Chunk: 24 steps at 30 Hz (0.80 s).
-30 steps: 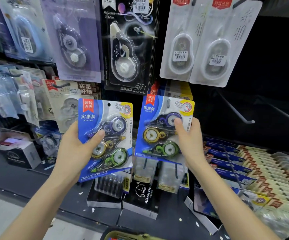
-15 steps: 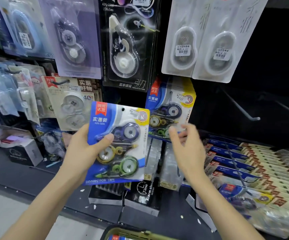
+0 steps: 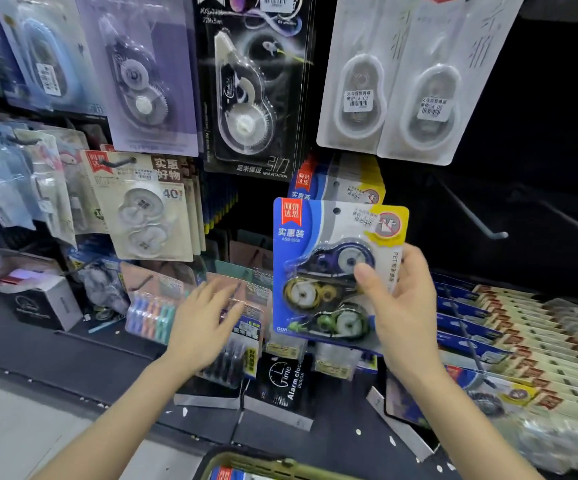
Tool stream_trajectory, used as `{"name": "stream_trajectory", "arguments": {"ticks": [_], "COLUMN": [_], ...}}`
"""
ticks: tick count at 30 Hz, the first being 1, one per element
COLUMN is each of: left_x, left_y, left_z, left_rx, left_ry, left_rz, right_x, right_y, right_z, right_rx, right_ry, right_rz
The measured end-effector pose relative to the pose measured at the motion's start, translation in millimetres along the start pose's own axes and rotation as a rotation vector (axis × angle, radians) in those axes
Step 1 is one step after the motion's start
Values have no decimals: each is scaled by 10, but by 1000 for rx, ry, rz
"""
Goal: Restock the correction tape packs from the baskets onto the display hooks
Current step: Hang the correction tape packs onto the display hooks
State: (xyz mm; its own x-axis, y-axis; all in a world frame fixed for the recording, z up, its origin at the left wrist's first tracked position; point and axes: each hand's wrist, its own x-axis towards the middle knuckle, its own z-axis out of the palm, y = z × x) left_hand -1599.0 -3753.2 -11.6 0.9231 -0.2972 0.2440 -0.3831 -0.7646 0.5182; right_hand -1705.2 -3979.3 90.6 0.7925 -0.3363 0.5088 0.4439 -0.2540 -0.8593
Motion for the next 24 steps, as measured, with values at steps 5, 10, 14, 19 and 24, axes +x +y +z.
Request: {"name": "stream_trajectory", "arguments": {"ticks": [5,10,14,19,24], "left_x": [4,24,20,8,12], "left_y": [-346,-366,-390,-391,-373], "left_z": [421,525,571,579,581], "left_rx": [279,300,277,280,301], "left_ry": [-127,-78,-73,-71,-60], "left_rz": [-29,-32,-39,-42,-45], "right_x": [154,239,373,575,655], "right_y": [-1,67,209,447,625], "right_z": [-20,-12,32,184,243], "right_rx": [-46,-81,-131,-400,-530], "right_ry": [-6,1,6,68,164], "right_rz": [22,69,114,30,1]}}
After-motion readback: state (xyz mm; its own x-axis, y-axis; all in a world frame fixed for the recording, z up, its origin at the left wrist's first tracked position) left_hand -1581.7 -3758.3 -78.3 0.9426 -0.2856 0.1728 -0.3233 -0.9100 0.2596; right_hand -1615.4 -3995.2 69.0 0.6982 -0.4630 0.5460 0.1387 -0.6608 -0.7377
